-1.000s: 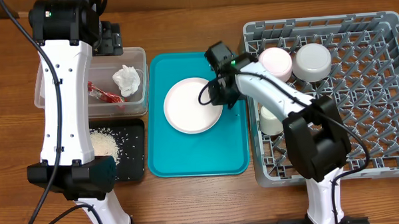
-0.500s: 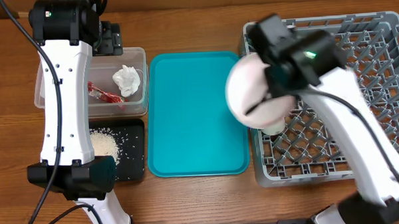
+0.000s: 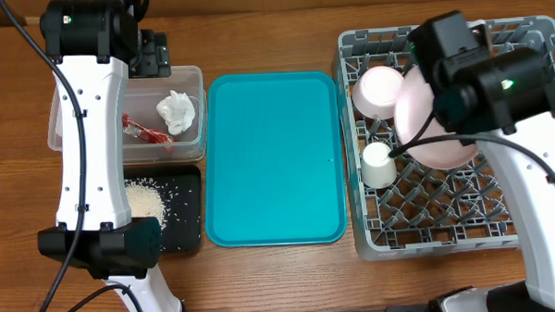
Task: Sort waste into correct bins and load items into the dishwasher
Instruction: 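Lift the plate and carry it with the right gripper over the rack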
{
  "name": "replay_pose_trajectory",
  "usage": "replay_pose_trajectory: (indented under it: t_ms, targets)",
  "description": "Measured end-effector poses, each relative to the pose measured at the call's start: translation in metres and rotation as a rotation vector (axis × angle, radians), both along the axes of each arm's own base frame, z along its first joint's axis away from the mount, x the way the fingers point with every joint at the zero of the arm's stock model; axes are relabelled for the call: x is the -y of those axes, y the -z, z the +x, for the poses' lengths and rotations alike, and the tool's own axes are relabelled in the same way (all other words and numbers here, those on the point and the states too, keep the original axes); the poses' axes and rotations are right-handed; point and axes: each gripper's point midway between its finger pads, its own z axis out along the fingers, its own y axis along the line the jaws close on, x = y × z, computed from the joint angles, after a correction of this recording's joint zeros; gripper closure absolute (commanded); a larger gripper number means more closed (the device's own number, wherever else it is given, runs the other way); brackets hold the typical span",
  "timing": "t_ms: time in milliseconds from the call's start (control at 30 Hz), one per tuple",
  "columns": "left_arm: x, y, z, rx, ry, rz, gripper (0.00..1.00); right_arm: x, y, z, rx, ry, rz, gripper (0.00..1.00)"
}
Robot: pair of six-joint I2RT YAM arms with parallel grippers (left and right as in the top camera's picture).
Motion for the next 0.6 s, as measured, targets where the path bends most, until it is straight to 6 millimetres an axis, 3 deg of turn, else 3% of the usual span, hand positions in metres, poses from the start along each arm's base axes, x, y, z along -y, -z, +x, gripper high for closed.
replay_pose_trajectory:
  t_ms: [233,367,600]
  targets:
    - [0.000,0.000,0.000,0.000,0.000,0.000,0.00,0.045,-0.001,-0.008,-0.027,0.115,-0.025,0.96]
    - [0.000,0.000,0.000,0.000,0.000,0.000,0.00,0.055,0.005,-0.010,-0.049,0.145,-0.033,0.96]
    - [0.000,0.000,0.000,0.000,0.000,0.000,0.00,0.056,0.052,-0.002,-0.194,0.147,-0.060,0.96]
